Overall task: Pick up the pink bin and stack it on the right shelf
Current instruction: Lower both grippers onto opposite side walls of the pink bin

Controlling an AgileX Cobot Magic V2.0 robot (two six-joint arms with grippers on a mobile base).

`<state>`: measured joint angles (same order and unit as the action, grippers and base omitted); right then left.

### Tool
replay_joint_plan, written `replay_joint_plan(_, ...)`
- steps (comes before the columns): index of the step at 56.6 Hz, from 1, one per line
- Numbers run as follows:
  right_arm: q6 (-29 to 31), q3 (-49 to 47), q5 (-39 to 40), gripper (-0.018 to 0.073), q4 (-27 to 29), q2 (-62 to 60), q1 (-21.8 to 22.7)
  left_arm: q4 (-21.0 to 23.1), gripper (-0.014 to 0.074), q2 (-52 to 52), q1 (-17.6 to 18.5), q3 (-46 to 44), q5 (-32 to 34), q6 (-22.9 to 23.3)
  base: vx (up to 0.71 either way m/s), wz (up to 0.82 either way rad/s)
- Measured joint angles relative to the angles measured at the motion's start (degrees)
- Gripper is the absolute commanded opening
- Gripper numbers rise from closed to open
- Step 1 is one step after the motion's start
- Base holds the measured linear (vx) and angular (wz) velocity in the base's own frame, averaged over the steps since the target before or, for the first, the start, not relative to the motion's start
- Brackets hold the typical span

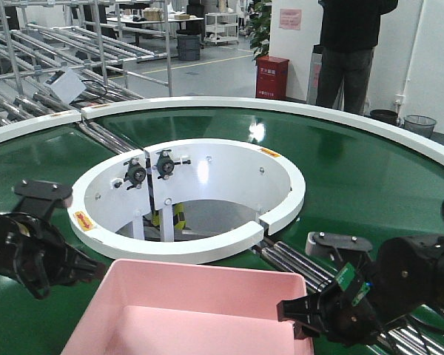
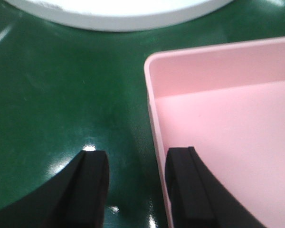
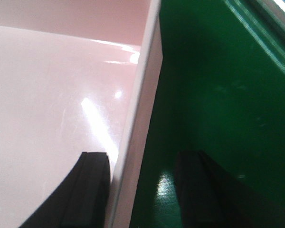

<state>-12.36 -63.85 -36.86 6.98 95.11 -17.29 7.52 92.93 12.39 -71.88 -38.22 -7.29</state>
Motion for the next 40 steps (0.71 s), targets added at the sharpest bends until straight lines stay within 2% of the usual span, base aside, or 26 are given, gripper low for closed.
replay_joint_plan(11, 0.00, 0.00, 1.63, 0.0383, 1.26, 2.75, 0.00, 0.52, 0.0425, 4.30, 0.00, -0.44, -0.54, -0.12, 0.00, 0.00)
replay_joint_plan(18, 0.00, -0.26, 1.81, 0.0369, 1.46, 3.87, 0.00, 2.82, 0.0425, 5.78, 0.00, -0.67, -0.26, -0.29, 0.00, 0.00)
replay_joint_plan(32, 0.00, -0.26, 2.09, 0.0305, 1.84, 4.75, -0.18, 8.42, 0.0424, 9.81, 0.00, -0.69, -3.49, -5.10, 0.00, 0.00)
replay_joint_plan(40, -0.04, -0.26, 2.23, 0.0257, 2.47, 4.75, -0.18, 9.33, 0.0400, 10.80, 0.00, -0.69, -5.16, -5.96, 0.00, 0.00)
